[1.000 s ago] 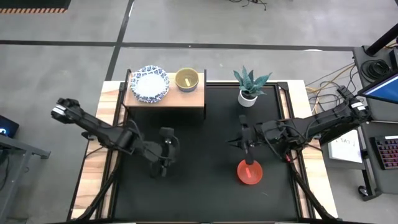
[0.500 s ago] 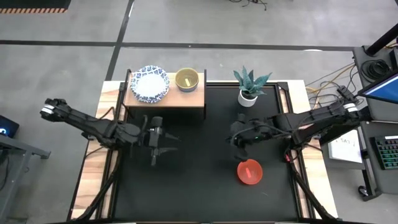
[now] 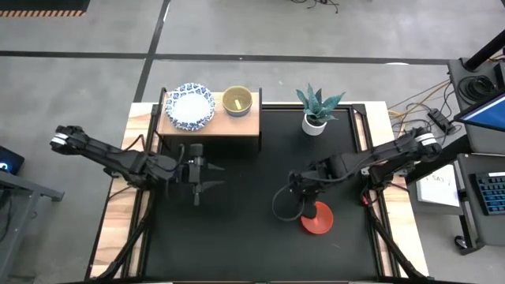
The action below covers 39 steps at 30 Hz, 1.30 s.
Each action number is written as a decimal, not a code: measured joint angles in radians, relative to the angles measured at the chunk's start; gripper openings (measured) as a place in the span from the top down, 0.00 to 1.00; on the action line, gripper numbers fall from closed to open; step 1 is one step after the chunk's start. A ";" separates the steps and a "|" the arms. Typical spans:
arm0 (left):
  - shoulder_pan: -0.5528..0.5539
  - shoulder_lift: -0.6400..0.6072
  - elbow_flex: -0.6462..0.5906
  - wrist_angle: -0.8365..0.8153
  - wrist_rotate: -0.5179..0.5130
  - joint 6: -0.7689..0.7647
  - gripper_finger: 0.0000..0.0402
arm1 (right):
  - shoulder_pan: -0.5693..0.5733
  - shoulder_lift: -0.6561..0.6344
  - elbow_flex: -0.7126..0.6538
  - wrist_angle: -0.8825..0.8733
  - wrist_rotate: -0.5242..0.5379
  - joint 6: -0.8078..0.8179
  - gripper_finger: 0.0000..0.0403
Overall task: Place and stack bowls onto a shelf
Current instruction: Stack the small orange bowl on top of the small yellow bowl on the shelf
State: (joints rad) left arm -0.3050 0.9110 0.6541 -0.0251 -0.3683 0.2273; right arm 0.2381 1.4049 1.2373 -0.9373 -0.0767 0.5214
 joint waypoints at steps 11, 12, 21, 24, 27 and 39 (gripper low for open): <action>0.000 -0.007 0.071 -0.089 -0.016 0.059 0.59 | 0.116 0.140 -0.007 -0.152 0.039 -0.031 0.62; 0.000 -0.008 0.087 -0.105 -0.016 0.048 0.59 | 0.122 0.154 -0.007 -0.159 0.047 -0.048 0.62; -0.001 -0.007 0.117 -0.257 -0.015 -0.099 0.59 | 0.131 0.240 -0.012 -0.153 0.052 -0.215 0.66; -0.001 -0.007 0.116 -0.257 -0.015 -0.105 0.59 | 0.130 0.249 -0.012 -0.151 0.065 -0.241 0.67; -0.001 -0.007 0.116 -0.257 -0.015 -0.105 0.59 | 0.129 0.248 -0.014 -0.150 0.115 -0.247 0.68; -0.002 0.018 0.116 -0.256 -0.015 -0.126 0.59 | 0.115 0.251 -0.133 0.014 0.096 -0.298 0.69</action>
State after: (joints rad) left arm -0.3065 0.9291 0.7700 -0.2810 -0.3832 0.1015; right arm 0.3531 1.6558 1.1040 -0.9237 0.0193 0.2238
